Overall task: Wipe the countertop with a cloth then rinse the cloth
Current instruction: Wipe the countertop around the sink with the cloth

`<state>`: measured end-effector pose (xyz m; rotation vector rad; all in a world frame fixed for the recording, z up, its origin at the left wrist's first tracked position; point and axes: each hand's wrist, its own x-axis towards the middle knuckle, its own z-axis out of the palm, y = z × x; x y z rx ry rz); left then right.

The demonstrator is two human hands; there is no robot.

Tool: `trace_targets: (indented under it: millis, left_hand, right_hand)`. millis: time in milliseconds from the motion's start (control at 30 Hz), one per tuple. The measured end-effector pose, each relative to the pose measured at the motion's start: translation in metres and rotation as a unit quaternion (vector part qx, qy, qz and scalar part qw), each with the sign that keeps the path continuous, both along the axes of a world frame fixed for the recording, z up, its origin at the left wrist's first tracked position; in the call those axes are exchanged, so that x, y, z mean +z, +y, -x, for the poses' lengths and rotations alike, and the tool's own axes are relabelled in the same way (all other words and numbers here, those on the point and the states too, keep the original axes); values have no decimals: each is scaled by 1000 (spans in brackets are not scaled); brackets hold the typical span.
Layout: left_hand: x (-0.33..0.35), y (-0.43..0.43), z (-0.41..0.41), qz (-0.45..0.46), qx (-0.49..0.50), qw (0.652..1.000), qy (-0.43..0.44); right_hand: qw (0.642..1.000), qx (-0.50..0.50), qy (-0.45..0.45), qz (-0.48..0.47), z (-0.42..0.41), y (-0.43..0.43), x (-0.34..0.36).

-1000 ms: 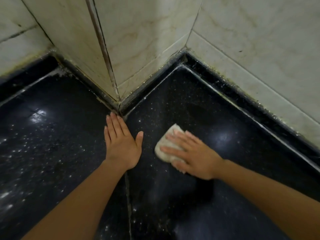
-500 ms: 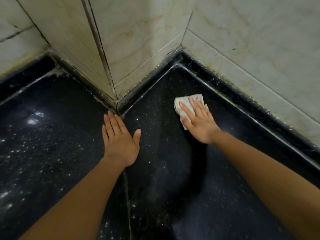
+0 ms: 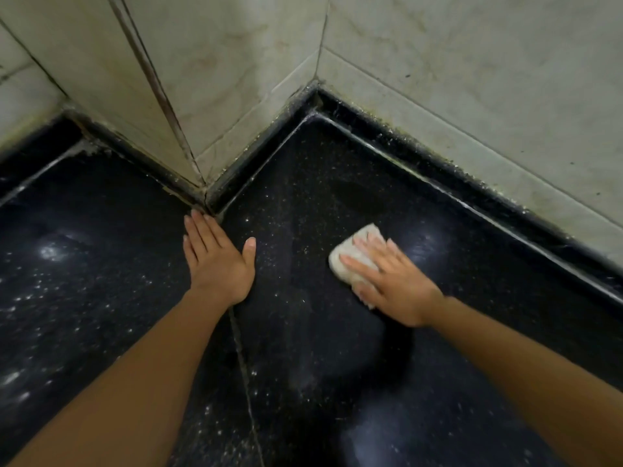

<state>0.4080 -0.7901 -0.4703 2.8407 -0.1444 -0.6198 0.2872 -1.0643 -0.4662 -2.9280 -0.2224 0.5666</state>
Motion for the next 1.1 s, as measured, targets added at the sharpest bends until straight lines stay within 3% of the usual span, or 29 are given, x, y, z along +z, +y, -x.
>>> trace_targets:
  millis: [200, 300, 500, 767, 900, 967, 1100]
  left_hand:
    - [-4, 0, -2, -14, -1, 1000, 3]
    - [-1, 0, -3, -22, -4, 1000, 14]
    - [1, 0, -2, -33, -18, 999, 14]
    - [3, 7, 2, -7, -54, 998, 13]
    - [7, 20, 11, -21, -107, 994, -24]
    - [-7, 86, -10, -73, -57, 994, -64]
    - [-10, 84, -2, -71, -103, 990, -72]
  right_hand:
    - [966, -258, 20, 7, -55, -38, 1]
    - [951, -308, 25, -3, -21, -38, 3]
    - [954, -295, 52, 12, 65, 5, 9]
    - [999, -42, 20, 16, 132, 81, -5]
    - [999, -3, 39, -11, 102, 48, 7]
    - [999, 1, 34, -5, 18, 83, -17]
    - [995, -102, 19, -7, -38, 87, -12]
